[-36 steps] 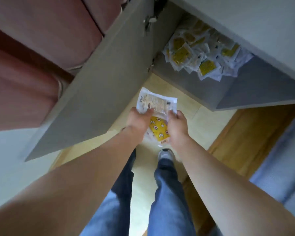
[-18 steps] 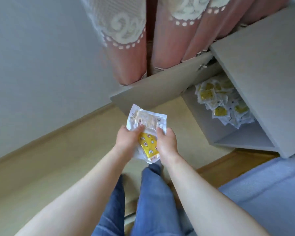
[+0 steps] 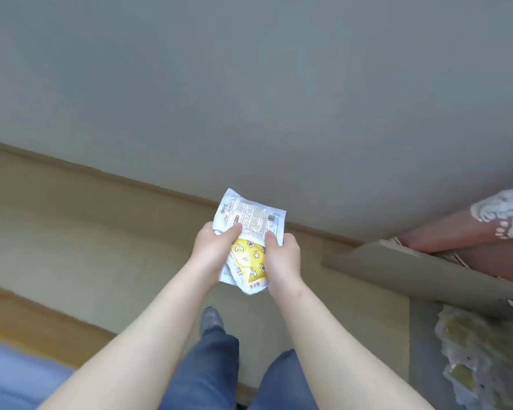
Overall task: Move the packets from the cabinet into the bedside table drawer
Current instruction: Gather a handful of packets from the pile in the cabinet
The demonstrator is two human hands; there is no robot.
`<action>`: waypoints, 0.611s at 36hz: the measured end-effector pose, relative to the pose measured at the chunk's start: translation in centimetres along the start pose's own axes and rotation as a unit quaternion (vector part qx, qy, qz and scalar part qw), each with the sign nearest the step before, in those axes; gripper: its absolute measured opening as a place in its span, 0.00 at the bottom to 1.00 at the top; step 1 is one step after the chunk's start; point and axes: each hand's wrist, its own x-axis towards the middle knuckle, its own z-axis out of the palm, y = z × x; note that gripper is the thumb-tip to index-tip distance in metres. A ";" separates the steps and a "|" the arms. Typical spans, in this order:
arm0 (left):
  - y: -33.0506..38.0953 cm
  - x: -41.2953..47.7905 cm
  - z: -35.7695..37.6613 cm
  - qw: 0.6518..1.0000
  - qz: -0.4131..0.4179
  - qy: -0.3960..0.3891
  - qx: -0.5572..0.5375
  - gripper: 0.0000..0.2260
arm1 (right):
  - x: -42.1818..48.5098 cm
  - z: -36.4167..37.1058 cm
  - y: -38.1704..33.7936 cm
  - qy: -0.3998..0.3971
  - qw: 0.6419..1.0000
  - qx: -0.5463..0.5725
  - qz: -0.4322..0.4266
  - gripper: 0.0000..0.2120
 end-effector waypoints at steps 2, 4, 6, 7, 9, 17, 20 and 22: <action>1.3 0.1 -4.7 0.998 0.007 0.037 -0.040 0.11 | -1.3 4.6 -1.2 -0.036 0.999 -0.026 -0.015 0.06; 2.5 0.0 -9.1 0.995 0.011 0.068 -0.076 0.10 | -2.6 9.0 -2.2 -0.071 0.996 -0.056 -0.025 0.07; 3.5 -0.1 -13.3 0.990 0.017 0.093 -0.108 0.10 | -4.1 13.1 -3.0 -0.110 0.990 -0.079 -0.029 0.07; 3.8 -0.2 -15.3 0.986 0.020 0.106 -0.123 0.10 | -4.9 15.1 -3.4 -0.128 0.987 -0.091 -0.032 0.07; 4.4 -0.4 -19.1 0.978 0.028 0.134 -0.159 0.09 | -6.1 18.9 -4.2 -0.162 0.979 -0.118 -0.045 0.07; 7.3 -0.6 -31.8 0.923 0.084 0.258 -0.273 0.06 | -10.0 32.4 -7.9 -0.311 0.925 -0.188 -0.108 0.05; 9.5 0.0 -35.6 0.902 0.100 0.297 -0.298 0.05 | -10.7 37.3 -9.7 -0.349 0.909 -0.193 -0.124 0.05; 11.4 1.2 -38.9 0.885 0.113 0.329 -0.311 0.03 | -11.0 41.5 -11.1 -0.381 0.896 -0.190 -0.128 0.05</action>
